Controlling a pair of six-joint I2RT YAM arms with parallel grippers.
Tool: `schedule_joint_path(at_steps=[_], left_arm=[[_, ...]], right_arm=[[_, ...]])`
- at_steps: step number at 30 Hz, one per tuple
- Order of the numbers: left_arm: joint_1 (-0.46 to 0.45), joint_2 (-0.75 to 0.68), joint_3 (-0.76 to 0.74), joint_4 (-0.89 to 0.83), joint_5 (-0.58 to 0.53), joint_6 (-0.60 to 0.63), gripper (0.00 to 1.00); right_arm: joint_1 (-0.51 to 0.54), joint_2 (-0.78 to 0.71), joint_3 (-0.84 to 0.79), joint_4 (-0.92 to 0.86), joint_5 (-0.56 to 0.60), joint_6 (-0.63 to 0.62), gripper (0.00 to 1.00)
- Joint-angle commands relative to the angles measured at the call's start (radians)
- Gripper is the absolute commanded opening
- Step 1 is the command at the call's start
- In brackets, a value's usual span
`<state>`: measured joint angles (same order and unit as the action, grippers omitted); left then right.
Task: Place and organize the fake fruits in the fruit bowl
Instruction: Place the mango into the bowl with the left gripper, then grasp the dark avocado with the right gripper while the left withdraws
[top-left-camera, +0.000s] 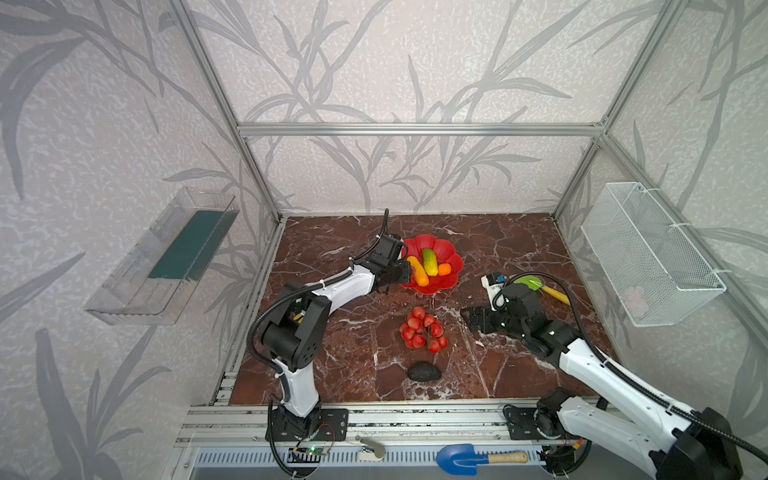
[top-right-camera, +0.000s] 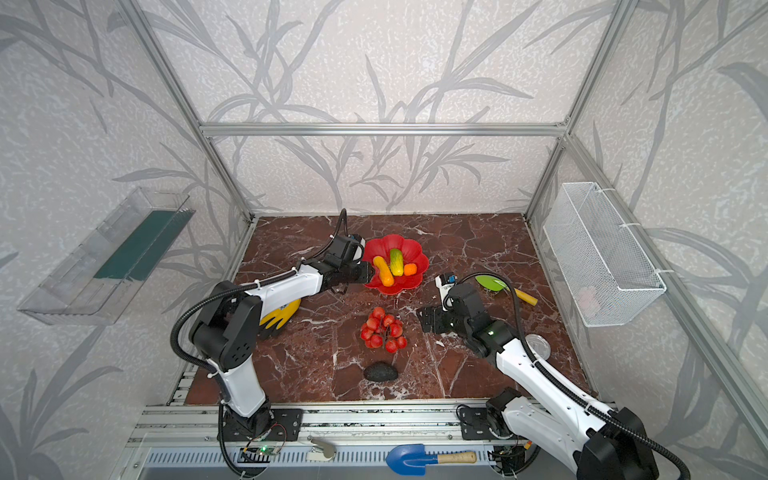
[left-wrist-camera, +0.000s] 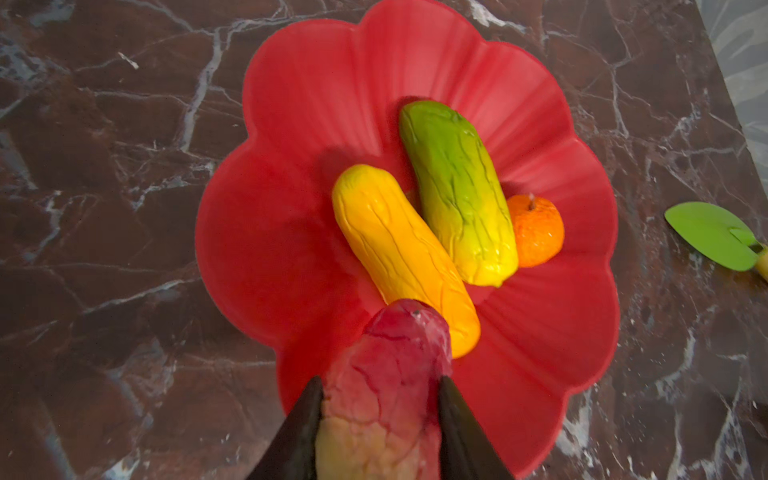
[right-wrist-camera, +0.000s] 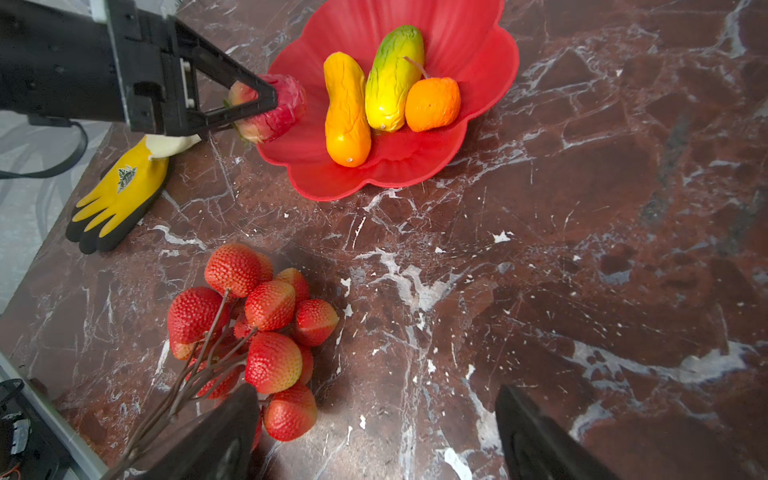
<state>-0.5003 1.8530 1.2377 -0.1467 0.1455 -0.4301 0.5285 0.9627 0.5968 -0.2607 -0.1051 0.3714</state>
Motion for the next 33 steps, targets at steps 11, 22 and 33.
schedule_joint_path(at_steps=[11, 22, 33], left_arm=[[0.01, -0.024, 0.123, -0.019, 0.018, -0.014, 0.66], [0.08, -0.481, -0.159, 0.187, -0.149, -0.013, 0.76], [0.128, -1.045, -0.631, 0.212, -0.345, -0.005, 0.94]], right_arm=[[0.114, -0.064, 0.004, -0.051, -0.003, -0.096, 0.88], [0.555, 0.07, 0.041, -0.07, 0.023, -0.237, 0.85], [0.716, 0.407, 0.174, -0.075, 0.148, -0.304, 0.84]])
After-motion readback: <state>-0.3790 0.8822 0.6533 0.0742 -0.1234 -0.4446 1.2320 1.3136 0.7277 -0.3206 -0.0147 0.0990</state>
